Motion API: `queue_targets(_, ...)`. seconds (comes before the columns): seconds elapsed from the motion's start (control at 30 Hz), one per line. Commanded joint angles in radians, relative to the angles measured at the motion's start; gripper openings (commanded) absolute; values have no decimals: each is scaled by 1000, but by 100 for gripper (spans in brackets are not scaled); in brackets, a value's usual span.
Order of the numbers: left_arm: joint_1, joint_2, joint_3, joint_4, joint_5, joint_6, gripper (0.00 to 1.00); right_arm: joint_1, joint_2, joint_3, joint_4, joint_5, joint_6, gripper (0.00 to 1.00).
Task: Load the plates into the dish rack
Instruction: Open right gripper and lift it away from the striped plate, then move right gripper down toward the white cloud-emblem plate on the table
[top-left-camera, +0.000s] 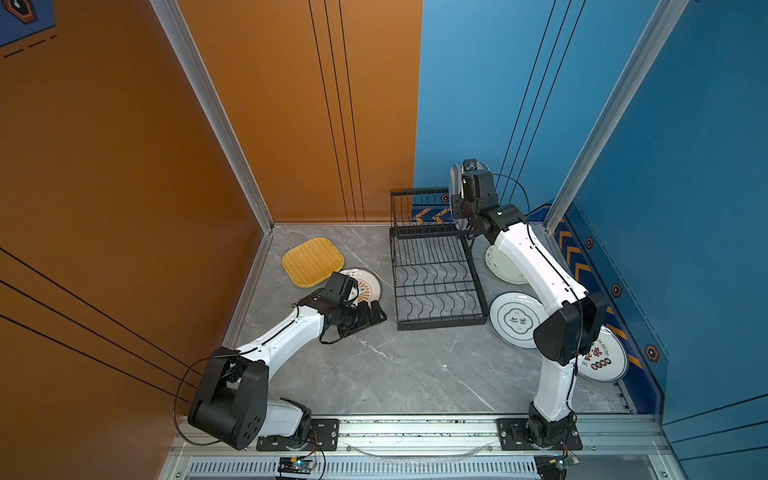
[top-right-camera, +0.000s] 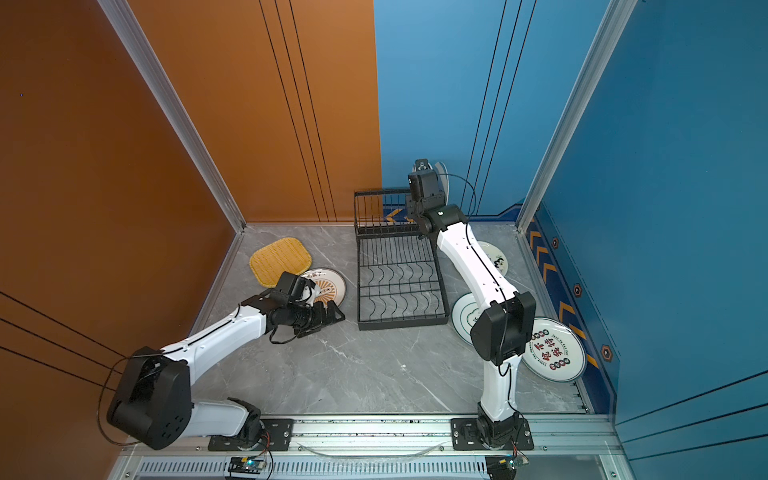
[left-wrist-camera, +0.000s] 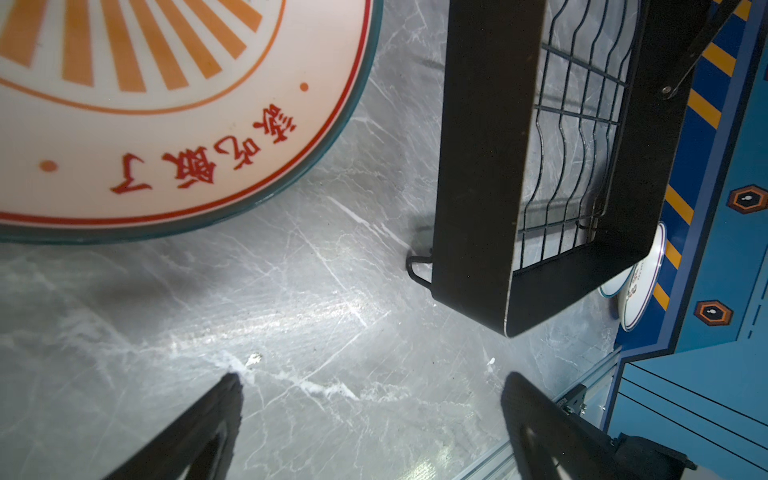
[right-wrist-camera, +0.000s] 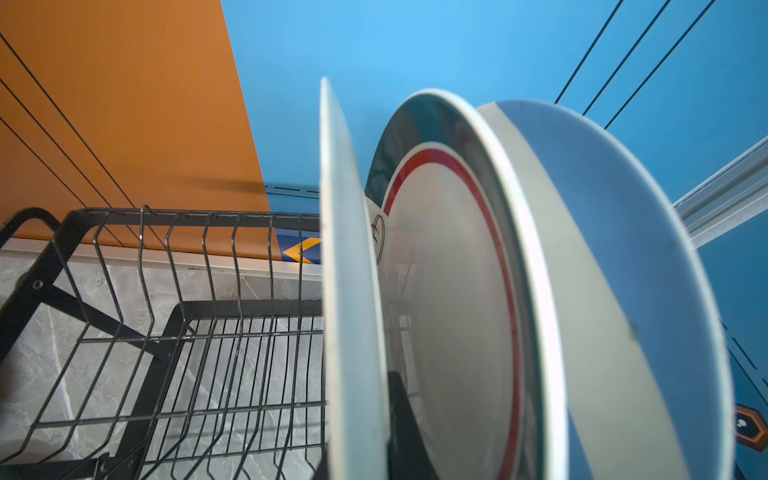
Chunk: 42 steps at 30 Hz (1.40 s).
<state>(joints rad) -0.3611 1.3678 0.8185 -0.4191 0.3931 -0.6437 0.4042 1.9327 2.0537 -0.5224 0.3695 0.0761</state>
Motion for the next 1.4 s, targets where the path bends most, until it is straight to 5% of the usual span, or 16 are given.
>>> queue_targets(0.0,-7,-28,-18,-5,-23,-1,98,-7,-31,-2,17,0,18,14)
queue_targets(0.23,-10,-45,-27,-6,-31,-3,98,2,-67,-1,-14,-2,15,32)
queue_targets(0.77,-21,-35,-9,-4,-52,2,98,30,-231,-87,-109,-32,90,52)
queue_targets(1.17,-71,-19,14,-2,-75,6,98,14,-504,-417,-187,-99,238,66)
queue_targets(1.37,-97,-16,8,1,-76,9,98,-109,-648,-641,-230,-189,307,69)
